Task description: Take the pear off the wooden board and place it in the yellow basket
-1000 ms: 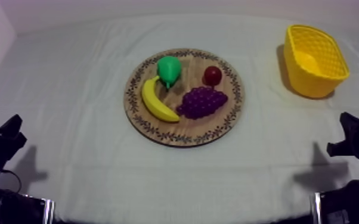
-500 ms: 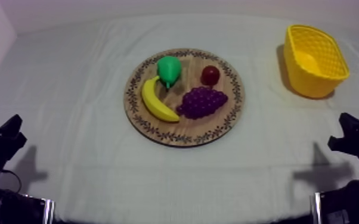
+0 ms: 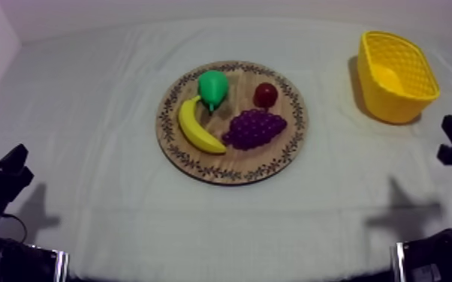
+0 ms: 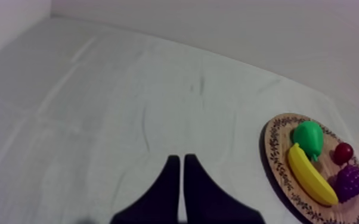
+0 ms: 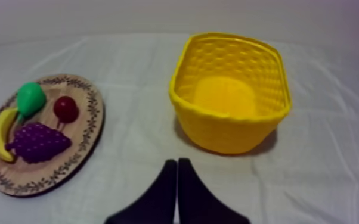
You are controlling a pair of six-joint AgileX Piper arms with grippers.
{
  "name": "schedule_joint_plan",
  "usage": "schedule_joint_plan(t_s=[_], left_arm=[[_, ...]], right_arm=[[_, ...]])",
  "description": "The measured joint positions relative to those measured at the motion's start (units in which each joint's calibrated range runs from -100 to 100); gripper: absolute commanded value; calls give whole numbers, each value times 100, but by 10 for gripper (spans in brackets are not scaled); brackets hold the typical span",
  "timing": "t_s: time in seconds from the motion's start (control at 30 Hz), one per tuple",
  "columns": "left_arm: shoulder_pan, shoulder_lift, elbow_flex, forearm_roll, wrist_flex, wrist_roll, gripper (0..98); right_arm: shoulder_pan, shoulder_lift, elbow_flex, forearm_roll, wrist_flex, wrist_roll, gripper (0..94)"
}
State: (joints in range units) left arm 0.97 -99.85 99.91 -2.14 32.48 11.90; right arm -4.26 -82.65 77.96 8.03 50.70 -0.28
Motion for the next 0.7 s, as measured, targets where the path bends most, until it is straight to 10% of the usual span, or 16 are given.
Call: schedule_joint_plan(t_s=[0.7], left_arm=[[0,0,0,0,0,0,1]], right_arm=[[-1115,5378,-6376,-903,3269,-327,3]])
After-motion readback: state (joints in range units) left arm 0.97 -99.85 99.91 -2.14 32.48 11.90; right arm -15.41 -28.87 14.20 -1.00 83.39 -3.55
